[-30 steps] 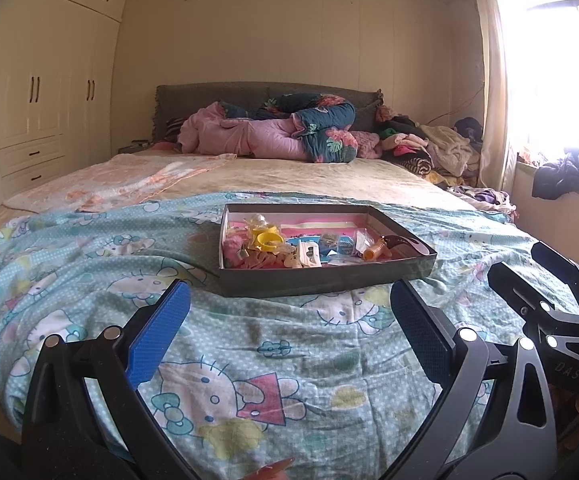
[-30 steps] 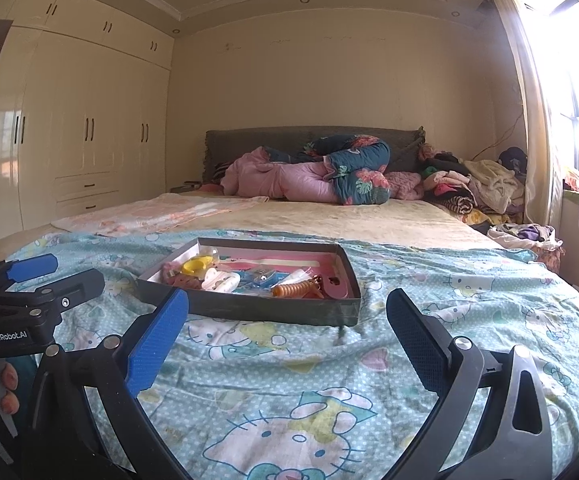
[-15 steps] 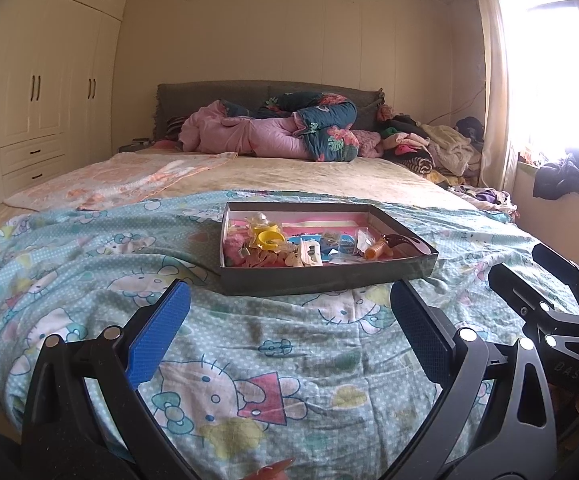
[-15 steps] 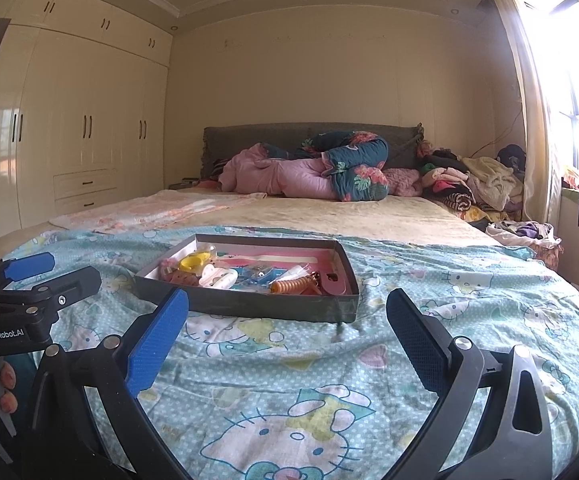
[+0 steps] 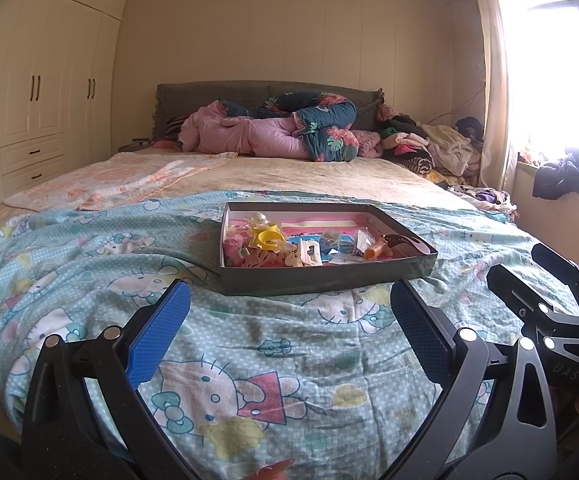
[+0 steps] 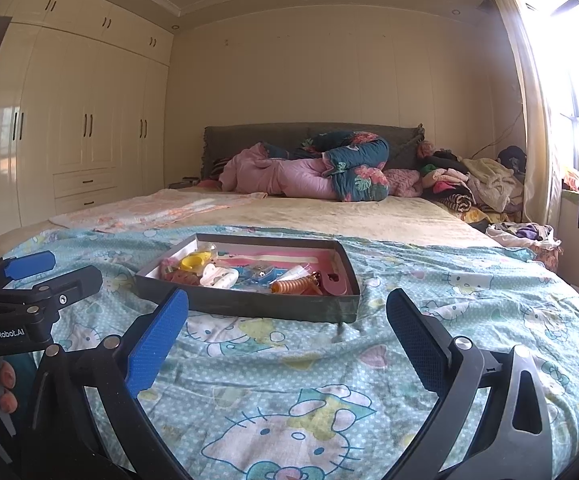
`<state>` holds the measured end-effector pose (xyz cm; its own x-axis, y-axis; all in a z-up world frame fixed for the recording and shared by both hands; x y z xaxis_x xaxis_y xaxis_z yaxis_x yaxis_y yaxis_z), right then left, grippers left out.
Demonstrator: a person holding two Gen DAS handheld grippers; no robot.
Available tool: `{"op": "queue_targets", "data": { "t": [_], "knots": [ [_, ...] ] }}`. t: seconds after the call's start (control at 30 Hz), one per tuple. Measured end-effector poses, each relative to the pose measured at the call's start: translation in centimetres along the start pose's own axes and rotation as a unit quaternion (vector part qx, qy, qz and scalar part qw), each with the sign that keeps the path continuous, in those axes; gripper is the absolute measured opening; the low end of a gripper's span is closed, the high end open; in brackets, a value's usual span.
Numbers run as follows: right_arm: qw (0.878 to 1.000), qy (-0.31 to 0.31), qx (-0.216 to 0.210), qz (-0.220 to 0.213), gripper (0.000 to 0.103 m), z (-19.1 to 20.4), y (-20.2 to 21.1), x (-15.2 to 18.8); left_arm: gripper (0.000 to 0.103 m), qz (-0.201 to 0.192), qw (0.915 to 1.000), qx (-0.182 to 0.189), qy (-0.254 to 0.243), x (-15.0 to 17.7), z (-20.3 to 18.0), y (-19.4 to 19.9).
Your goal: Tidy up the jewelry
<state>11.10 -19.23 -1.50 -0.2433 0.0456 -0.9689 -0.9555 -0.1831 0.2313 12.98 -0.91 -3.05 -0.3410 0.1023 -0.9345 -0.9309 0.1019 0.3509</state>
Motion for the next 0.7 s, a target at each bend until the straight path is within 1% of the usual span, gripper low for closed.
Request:
{"op": "queue_targets", "data": {
  "t": [0.7],
  "knots": [
    [1.000, -0.001, 0.001, 0.001, 0.097, 0.06, 0.07, 0.02, 0.092, 0.000, 1.0000, -0.001, 0.000, -0.03, 0.03, 0.11]
  ]
}}
Point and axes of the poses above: each gripper's, at about its wrist camera, not at the fingertips, and y roughly against the way its jaws point, z to its left, x to its underside, the point moved 6 cm from there along -y, roughly the way its jaws point, and after that the axes turned 7 degrees about -y, right-handed, at the moved point
